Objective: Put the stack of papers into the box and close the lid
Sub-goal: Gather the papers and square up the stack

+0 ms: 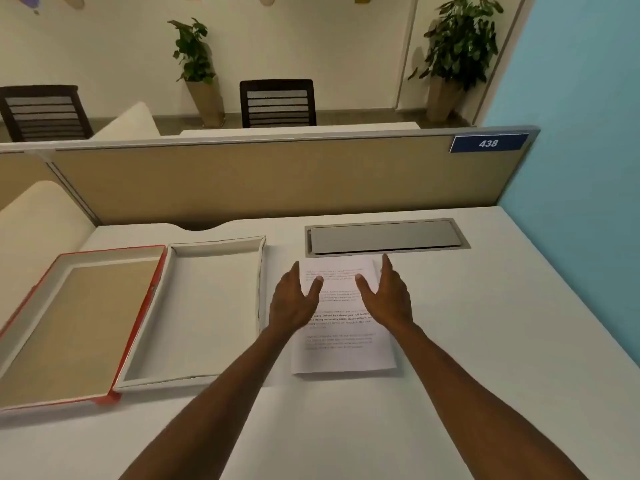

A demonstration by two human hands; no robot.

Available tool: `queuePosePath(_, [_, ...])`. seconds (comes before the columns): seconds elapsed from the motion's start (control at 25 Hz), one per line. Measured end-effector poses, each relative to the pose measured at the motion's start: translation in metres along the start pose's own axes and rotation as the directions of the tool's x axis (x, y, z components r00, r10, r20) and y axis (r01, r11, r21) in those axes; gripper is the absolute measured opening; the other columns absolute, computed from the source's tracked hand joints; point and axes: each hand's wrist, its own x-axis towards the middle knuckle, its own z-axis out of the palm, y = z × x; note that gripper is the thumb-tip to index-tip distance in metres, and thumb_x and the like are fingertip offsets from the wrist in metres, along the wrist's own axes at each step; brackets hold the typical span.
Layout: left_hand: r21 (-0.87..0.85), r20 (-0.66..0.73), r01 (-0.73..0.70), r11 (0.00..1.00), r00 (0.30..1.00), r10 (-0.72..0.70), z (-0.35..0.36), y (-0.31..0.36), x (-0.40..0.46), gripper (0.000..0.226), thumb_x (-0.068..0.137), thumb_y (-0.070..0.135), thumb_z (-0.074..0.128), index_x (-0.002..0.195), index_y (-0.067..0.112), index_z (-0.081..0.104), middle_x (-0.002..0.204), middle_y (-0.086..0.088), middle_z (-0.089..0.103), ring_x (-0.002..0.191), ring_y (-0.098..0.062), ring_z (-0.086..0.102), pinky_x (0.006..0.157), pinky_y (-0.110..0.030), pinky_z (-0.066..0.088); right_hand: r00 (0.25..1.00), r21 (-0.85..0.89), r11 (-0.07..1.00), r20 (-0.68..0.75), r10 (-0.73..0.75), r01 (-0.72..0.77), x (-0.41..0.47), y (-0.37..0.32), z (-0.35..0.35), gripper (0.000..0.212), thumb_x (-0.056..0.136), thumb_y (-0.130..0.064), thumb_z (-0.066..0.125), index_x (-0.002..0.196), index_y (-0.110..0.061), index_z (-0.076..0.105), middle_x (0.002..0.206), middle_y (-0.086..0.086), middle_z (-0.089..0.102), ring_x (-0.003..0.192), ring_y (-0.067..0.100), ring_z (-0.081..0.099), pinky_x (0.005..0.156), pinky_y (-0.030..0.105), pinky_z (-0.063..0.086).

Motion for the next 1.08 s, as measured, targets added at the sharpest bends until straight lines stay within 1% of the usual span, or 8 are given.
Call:
queuePosePath(0.28, [0.068, 0.153, 0.373, 0.925, 0.913, -0.379, 0.037, -0.039, -0.007, 0.081, 0.098, 0.06, 0.043, 0.158, 0.009, 0.026, 0.16, -0.017, 0.039, 0.147, -0.038, 0.038, 0.118, -0.052, 0.035, 0.953, -0.176, 0.962, 0.185, 0.24, -0.208, -0.023, 0.052, 0.03, 0.091, 0.092, -0.051, 0.06, 0.157, -0.01, 0.012, 0.153, 0.016, 0.04, 0.141, 0.036, 0.036, 0.109, 0.047, 0.041])
queuePosePath(0.4, [-0.056, 0.121, 0.425, 0.904, 0.901, -0.416, 0.045, -0.036, -0.006, 0.08, 0.097, 0.058, 0.049, 0.157, 0.008, 0.028, 0.159, -0.017, 0.04, 0.145, -0.038, 0.041, 0.117, -0.051, 0.036, 0.958, -0.181, 0.964, 0.176, 0.228, -0.196, -0.027, 0.058, 0.04, 0.088, 0.09, -0.041, 0.067, 0.155, -0.008, 0.017, 0.147, 0.017, 0.044, 0.135, 0.034, 0.039, 0.105, 0.044, 0.043])
queuePosePath(0.56, [-0.253, 0.119, 0.579, 0.775, 0.814, -0.569, 0.047, -0.031, 0.005, 0.083, 0.096, 0.055, 0.055, 0.159, 0.011, 0.023, 0.161, -0.015, 0.037, 0.146, -0.039, 0.041, 0.117, -0.052, 0.037, 0.961, -0.179, 0.966, 0.171, 0.217, -0.186, -0.025, 0.058, 0.046, 0.084, 0.091, -0.034, 0.068, 0.154, -0.008, 0.019, 0.142, 0.017, 0.048, 0.131, 0.033, 0.042, 0.103, 0.043, 0.045])
queuePosePath(0.68, [-0.342, 0.149, 0.662, 0.667, 0.739, -0.658, 0.046, -0.028, 0.013, 0.076, 0.095, 0.049, 0.061, 0.153, 0.01, 0.032, 0.154, -0.015, 0.045, 0.136, -0.038, 0.051, 0.102, -0.047, 0.047, 0.96, -0.195, 0.964, 0.178, 0.217, -0.182, -0.024, 0.059, 0.046, 0.084, 0.091, -0.035, 0.069, 0.154, -0.009, 0.02, 0.142, 0.016, 0.049, 0.131, 0.032, 0.043, 0.102, 0.042, 0.046])
queuePosePath(0.76, [-0.39, 0.198, 0.699, 0.6, 0.7, -0.686, 0.041, -0.027, 0.021, 0.057, 0.093, 0.046, 0.064, 0.135, 0.011, 0.047, 0.138, -0.014, 0.055, 0.114, -0.033, 0.059, 0.085, -0.041, 0.044, 0.959, -0.195, 0.963, 0.177, 0.222, -0.187, -0.023, 0.06, 0.047, 0.084, 0.09, -0.035, 0.069, 0.154, -0.008, 0.022, 0.143, 0.015, 0.049, 0.131, 0.032, 0.043, 0.102, 0.042, 0.047])
queuePosePath(0.84, [-0.403, 0.264, 0.717, 0.569, 0.686, -0.677, 0.037, -0.027, 0.03, 0.042, 0.092, 0.045, 0.066, 0.114, 0.014, 0.048, 0.121, -0.011, 0.058, 0.098, -0.026, 0.056, 0.083, -0.04, 0.042, 0.959, -0.192, 0.963, 0.175, 0.224, -0.19, -0.023, 0.061, 0.048, 0.083, 0.09, -0.035, 0.069, 0.153, -0.008, 0.023, 0.143, 0.015, 0.048, 0.132, 0.032, 0.043, 0.102, 0.042, 0.047])
queuePosePath(0.96, [-0.369, 0.346, 0.732, 0.572, 0.68, -0.646, 0.034, -0.026, 0.038, 0.04, 0.091, 0.043, 0.066, 0.113, 0.015, 0.048, 0.112, -0.008, 0.058, 0.1, -0.026, 0.055, 0.086, -0.042, 0.043, 0.959, -0.196, 0.962, 0.172, 0.225, -0.191, -0.022, 0.061, 0.049, 0.083, 0.09, -0.035, 0.069, 0.153, -0.008, 0.024, 0.144, 0.015, 0.048, 0.132, 0.032, 0.043, 0.102, 0.043, 0.047])
queuePosePath(1.08, [-0.293, 0.326, 0.689, 0.663, 0.724, -0.608, 0.037, -0.026, 0.035, 0.039, 0.09, 0.042, 0.069, 0.114, 0.016, 0.053, 0.111, -0.007, 0.062, 0.097, -0.025, 0.061, 0.088, -0.043, 0.05, 0.959, -0.183, 0.962, 0.165, 0.231, -0.2, -0.023, 0.062, 0.049, 0.083, 0.09, -0.035, 0.07, 0.153, -0.008, 0.025, 0.144, 0.015, 0.048, 0.133, 0.032, 0.042, 0.103, 0.043, 0.046])
